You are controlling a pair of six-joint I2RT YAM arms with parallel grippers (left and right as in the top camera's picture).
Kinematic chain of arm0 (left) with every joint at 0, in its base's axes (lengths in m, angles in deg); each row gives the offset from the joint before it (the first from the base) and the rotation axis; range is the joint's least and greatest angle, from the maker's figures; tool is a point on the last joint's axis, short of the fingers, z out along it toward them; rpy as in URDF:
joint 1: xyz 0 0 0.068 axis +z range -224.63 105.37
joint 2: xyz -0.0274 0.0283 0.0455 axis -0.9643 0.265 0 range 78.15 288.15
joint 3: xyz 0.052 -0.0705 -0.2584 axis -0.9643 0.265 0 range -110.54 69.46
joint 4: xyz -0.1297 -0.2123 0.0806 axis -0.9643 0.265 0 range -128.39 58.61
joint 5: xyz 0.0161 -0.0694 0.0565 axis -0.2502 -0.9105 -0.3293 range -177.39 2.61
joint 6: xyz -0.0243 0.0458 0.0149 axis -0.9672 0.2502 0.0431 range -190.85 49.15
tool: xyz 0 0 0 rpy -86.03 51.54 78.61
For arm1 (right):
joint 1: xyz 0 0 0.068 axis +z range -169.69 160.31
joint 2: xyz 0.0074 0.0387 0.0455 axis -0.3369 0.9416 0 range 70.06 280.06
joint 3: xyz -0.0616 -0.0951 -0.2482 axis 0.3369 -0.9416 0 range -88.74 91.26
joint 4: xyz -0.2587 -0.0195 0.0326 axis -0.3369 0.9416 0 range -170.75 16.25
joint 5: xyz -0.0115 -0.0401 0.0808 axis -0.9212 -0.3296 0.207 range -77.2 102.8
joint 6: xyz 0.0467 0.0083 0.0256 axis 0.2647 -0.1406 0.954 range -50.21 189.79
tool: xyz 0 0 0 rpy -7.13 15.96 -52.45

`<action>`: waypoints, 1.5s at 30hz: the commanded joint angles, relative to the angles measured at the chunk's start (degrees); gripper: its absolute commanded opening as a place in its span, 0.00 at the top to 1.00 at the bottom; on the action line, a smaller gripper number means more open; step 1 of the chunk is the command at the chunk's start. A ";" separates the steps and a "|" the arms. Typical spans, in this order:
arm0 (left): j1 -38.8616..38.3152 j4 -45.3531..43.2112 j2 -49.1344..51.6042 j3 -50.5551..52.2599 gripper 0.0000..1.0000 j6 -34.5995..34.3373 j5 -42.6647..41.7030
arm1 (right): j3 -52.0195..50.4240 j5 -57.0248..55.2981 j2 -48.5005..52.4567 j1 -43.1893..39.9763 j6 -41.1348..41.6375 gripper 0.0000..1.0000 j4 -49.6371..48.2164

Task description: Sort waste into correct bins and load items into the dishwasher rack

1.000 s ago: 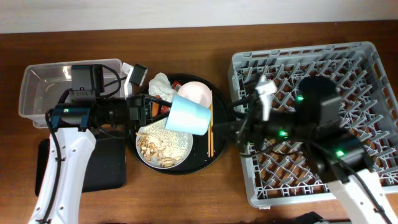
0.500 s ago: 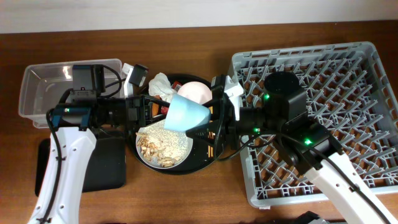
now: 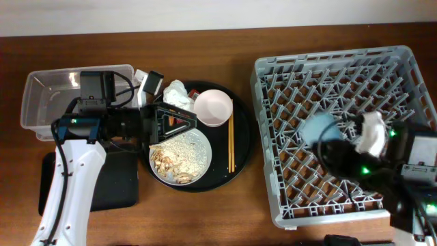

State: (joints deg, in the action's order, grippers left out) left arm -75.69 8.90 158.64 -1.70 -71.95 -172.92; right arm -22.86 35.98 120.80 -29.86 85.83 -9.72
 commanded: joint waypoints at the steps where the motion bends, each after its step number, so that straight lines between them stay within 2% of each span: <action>1: 0.11 -0.09 -0.15 -0.24 0.01 0.31 4.90 | 0.00 -21.64 2.97 -10.58 5.44 0.56 8.41; 4: 0.11 -0.07 -0.15 -0.24 0.01 0.31 6.19 | 0.00 -24.28 8.83 -15.72 4.79 0.56 10.69; 9: 0.11 -0.07 -0.15 -0.24 0.01 0.31 6.12 | -0.37 -20.37 22.56 -15.72 -1.20 0.55 9.77; 10: 0.11 -0.07 -0.15 -0.24 0.01 0.31 6.14 | -0.37 -16.94 24.39 -15.72 -3.10 0.51 8.87; 11: 0.11 -0.07 -0.15 -0.24 0.01 0.31 6.10 | -0.37 -14.21 26.45 -15.72 -3.76 0.40 8.55; 12: 0.11 -0.04 -0.15 -0.24 0.01 0.28 6.10 | -0.33 -14.12 27.63 -15.72 -3.56 0.21 8.52; 14: 0.11 -0.04 -0.15 -0.24 0.01 0.31 6.10 | 1.36 -13.90 26.77 -15.72 -3.61 0.06 8.52; 17: -0.39 -0.11 -0.15 -0.24 0.01 0.33 7.78 | 9.42 -12.63 20.20 -14.43 -3.58 0.03 9.81; 19: -0.61 -0.07 -0.15 -0.24 0.01 0.33 14.71 | 11.17 -7.41 15.89 -10.34 -3.82 0.08 7.82; 20: -1.11 -0.09 -0.17 -0.24 0.01 0.33 18.43 | 11.17 -5.22 14.01 -7.19 -3.80 0.14 6.10; 21: -1.49 -0.04 -0.22 -0.24 0.20 0.31 23.08 | 11.17 -3.65 11.80 -0.96 -3.69 0.18 3.13; 22: -1.46 -0.04 -0.59 -0.24 0.26 0.28 27.45 | 11.17 -3.67 10.95 4.22 -3.23 0.21 0.90; 23: -1.44 -0.04 -1.66 -0.31 0.27 0.24 31.74 | 11.17 -3.72 10.82 9.92 -3.10 0.22 -1.68; 24: -1.44 0.26 -2.93 -0.63 0.27 -0.83 35.63 | 11.15 -4.31 11.32 14.78 -2.82 0.26 -4.07; 26: -1.38 2.89 -9.42 -2.82 0.25 -5.18 51.15 | 11.15 -10.73 15.74 27.80 2.47 0.29 -10.29; 27: -1.11 3.43 -13.00 -3.43 0.17 -5.77 56.87 | 11.17 -15.39 19.12 32.83 5.40 0.29 -12.72; 28: -0.83 4.07 -16.31 -3.56 0.01 -5.75 61.33 | 11.17 -19.06 21.75 35.78 7.06 0.29 -14.43; 30: -0.20 6.88 -23.58 -3.56 0.01 -5.73 72.43 | 11.17 -26.51 30.47 41.07 8.50 0.29 -22.29; 32: -0.22 9.20 -29.42 -3.54 0.01 -5.70 79.73 | 11.17 -27.80 40.24 42.07 8.55 0.31 -31.36; 36: -0.22 11.52 -36.48 -3.54 0.01 -5.73 81.94 | 11.17 -29.51 56.11 41.11 9.88 0.38 -44.87; 40: -0.22 11.58 -37.00 -3.54 0.01 -5.70 81.94 | 11.17 -32.63 63.69 40.28 10.01 0.39 -50.97; 45: -0.22 11.58 -37.00 -3.54 0.01 -5.70 81.94 | 11.17 -32.22 64.39 40.13 9.99 0.79 -49.83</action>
State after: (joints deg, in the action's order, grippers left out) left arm -76.07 20.59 121.81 -5.06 -77.35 -91.70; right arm -12.04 4.66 184.69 10.66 95.23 -59.97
